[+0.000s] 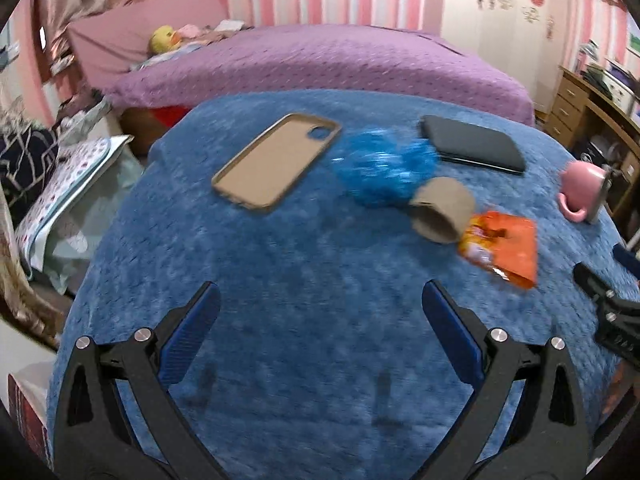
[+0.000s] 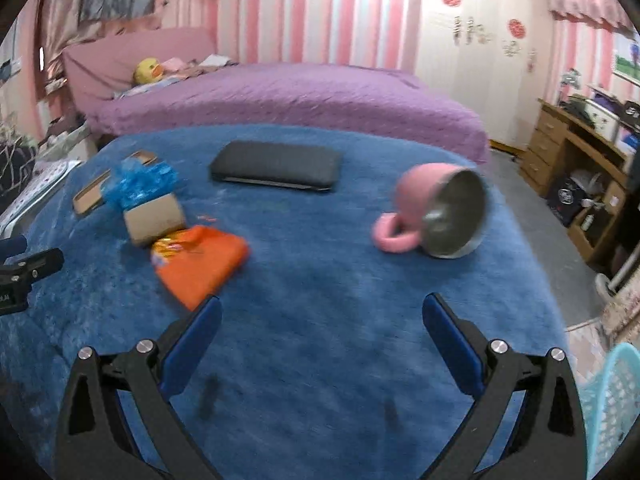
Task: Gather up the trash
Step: 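Grasp the brown cardboard tube with the left tool while the right tool grasps the orange snack wrapper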
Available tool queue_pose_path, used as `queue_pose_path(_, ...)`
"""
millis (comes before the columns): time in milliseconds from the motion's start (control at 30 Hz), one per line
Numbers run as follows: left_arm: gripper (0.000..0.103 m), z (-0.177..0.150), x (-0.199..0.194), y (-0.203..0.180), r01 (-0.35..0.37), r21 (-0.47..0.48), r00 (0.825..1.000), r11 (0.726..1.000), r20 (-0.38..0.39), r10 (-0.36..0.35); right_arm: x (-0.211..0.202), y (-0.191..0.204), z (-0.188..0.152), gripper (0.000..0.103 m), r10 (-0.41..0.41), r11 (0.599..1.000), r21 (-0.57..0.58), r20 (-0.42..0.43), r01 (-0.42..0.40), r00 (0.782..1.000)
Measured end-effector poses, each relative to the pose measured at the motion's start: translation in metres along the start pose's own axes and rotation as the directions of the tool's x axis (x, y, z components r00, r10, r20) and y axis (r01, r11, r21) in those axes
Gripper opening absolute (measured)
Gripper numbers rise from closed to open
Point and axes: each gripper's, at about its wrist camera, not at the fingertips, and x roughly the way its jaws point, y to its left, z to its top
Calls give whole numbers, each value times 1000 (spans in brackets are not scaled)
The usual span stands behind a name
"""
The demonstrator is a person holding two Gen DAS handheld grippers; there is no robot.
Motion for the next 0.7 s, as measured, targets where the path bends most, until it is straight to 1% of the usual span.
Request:
queue_pose_path(67,97,1,4,10,-11,-28,1000,1000,-11,10,16,11,4,96,31,999,12,-26,-30,999)
queue_pose_path(133,97,4,7,17,-14,-42,1000,999,-12,14,26,18,8,90,65,998,16,-45,-64,997)
queue_pose_path(200,97,8,10,20,-21,-50,1000,999,-12,20,35,27,13,80,95,996,5,-58,-94,994)
queue_pose_path(233,97,9,12,20,-22,-48,1000,999,-11,22,40,33,15,77,112,994,-7,-68,-113,991)
queue_pose_path(267,97,12,13,19,-25,-42,1000,999,-6,25,44,37,16,70,122,992,-14,-75,-123,990)
queue_pose_path(300,97,14,14,19,-29,-40,1000,999,-3,29,47,40,18,58,142,989,-21,-85,-144,986)
queue_pose_path(333,97,16,14,16,-31,-41,1000,999,-1,31,50,41,18,51,156,987,-23,-90,-159,984)
queue_pose_path(400,97,21,15,12,-6,-50,1000,999,-2,6,53,42,21,26,174,984,-29,-92,-177,980)
queue_pose_path(433,97,24,16,8,15,-54,1000,998,-3,-15,53,40,22,19,188,981,-27,-86,-191,978)
queue_pose_path(467,97,25,16,4,24,-53,1000,998,-2,-24,52,36,22,10,204,978,-20,-76,-206,976)
queue_pose_path(500,97,26,16,1,27,-50,1000,998,0,-27,50,32,22,5,212,977,-16,-63,-214,975)
queue_pose_path(600,97,28,17,-13,37,-34,999,999,5,-37,32,11,22,3,212,977,-3,-4,-212,977)
queue_pose_path(700,97,29,23,-30,72,-29,997,997,-10,-72,18,-11,20,3,194,981,-2,7,-194,981)
